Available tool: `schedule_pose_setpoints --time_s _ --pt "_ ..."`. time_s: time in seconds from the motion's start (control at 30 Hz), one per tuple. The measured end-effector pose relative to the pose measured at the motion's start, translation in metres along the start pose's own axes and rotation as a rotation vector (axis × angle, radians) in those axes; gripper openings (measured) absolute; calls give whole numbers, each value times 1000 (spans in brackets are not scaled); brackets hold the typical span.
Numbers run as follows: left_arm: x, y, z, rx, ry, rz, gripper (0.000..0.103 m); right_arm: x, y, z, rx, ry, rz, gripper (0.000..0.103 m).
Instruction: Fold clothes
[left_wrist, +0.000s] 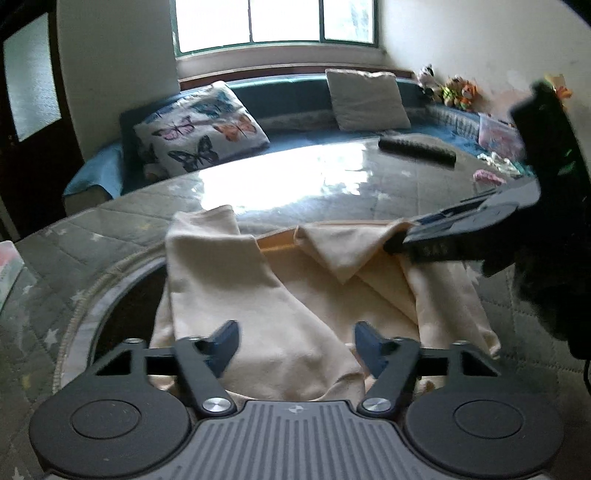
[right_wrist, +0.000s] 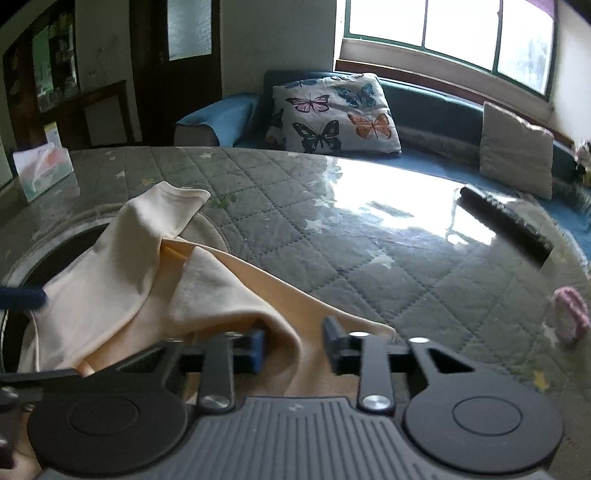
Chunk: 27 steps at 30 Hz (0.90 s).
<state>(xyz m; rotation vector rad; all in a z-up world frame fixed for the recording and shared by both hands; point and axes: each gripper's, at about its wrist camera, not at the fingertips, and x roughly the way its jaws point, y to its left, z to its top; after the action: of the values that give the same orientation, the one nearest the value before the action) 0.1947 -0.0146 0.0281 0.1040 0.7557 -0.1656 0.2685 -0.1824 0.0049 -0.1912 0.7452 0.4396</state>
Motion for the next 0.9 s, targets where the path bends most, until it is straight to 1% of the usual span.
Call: schedule_pose_setpoints --time_s 0.03,0.07,0.1,0.13,0.23,0.43,0.67,0.83,0.9 --pt "1 1 -1 -3 6 -6 39 -2 -1 -1 8 -4 4 13" --pt "2 2 -2 -7 11 -13 32 -3 -2 -1 15 -8 7 12" --pt "1 3 -4 -9 13 -16 18 -6 -4 -2 22 -15 7 8" --pt "1 5 -6 -11 13 -17 12 -11 -5 -2 27 -25 1 5" --pt "-8 8 -10 -20 -2 0 4 -26 -10 -3 46 -49 -24 3" --pt "-36 21 -17 -70 -52 55 2 -66 -27 -16 97 -93 -90 3" --pt "-86 48 -41 -164 -103 122 2 -126 -56 -55 203 -128 -179 3" --pt "-125 65 -73 -236 -101 134 2 -162 -77 -89 265 -137 -241 3" --pt "-135 69 -87 -255 -84 143 2 -173 -85 -104 284 -123 -259 3"
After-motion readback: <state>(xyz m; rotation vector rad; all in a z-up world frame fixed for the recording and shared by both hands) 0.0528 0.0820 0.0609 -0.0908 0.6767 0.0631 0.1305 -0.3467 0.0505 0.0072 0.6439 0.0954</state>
